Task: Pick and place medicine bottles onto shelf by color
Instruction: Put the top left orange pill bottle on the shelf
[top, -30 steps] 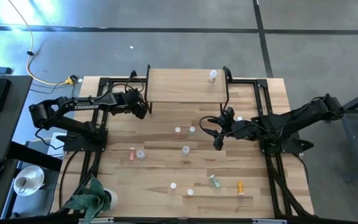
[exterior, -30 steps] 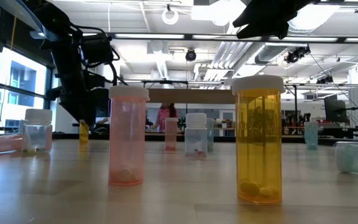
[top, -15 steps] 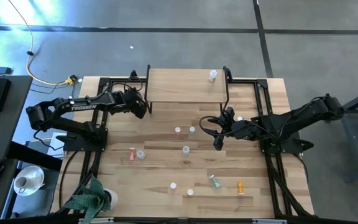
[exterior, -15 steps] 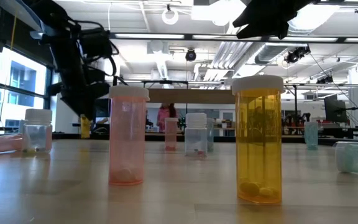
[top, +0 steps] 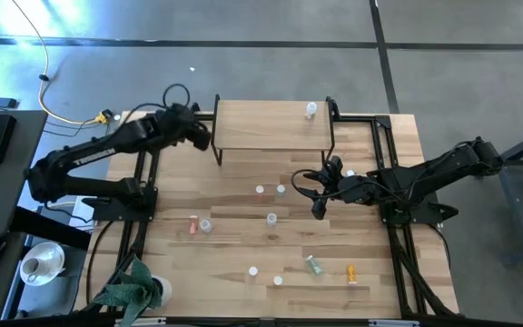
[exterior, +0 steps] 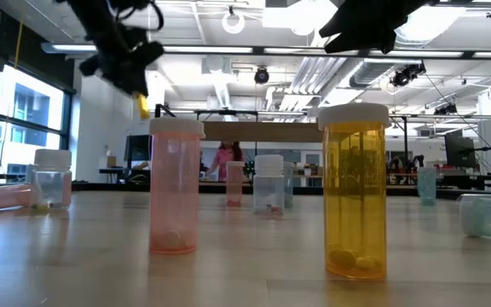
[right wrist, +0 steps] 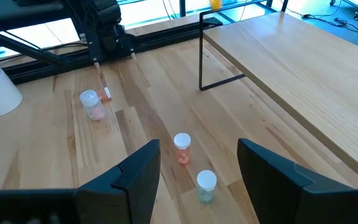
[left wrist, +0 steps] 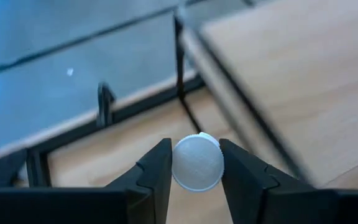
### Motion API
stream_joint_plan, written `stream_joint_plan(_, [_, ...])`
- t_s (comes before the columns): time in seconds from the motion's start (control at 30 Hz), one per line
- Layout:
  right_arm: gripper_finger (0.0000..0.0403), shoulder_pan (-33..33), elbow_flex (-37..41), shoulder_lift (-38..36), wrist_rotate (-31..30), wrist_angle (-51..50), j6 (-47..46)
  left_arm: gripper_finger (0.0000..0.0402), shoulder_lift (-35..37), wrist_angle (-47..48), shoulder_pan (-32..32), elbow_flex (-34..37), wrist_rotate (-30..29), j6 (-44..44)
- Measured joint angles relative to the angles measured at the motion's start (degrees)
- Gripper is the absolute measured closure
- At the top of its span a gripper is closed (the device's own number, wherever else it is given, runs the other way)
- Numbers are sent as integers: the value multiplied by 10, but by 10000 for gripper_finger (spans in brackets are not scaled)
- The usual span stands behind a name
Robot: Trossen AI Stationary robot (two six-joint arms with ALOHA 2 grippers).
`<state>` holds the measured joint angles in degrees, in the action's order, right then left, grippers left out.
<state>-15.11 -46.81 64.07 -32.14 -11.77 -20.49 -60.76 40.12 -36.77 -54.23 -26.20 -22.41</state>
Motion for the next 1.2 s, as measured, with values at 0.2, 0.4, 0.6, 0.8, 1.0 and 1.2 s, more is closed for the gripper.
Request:
stream_joint_plan(0.2, [198, 0, 0, 0, 0, 0, -2, 294, -43, -1, 0, -103, 16, 51])
stream_joint_plan(0.4, [198, 0, 0, 0, 0, 0, -6, 296, -140, 28, 0, -239, 22, 111])
stream_joint_plan(0.6, [198, 0, 0, 0, 0, -5, -20, 293, -256, 113, -13, -380, 56, 138])
stream_joint_plan(0.8, [198, 0, 0, 0, 0, -27, -31, 296, -344, 184, -51, -449, 114, 140])
stream_joint_plan(1.0, [198, 0, 0, 0, 0, -28, -27, 293, -389, 201, -77, -451, 136, 136])
stream_joint_plan(1.2, [198, 0, 0, 0, 0, -28, -26, 292, -418, 196, -81, -451, 142, 141])
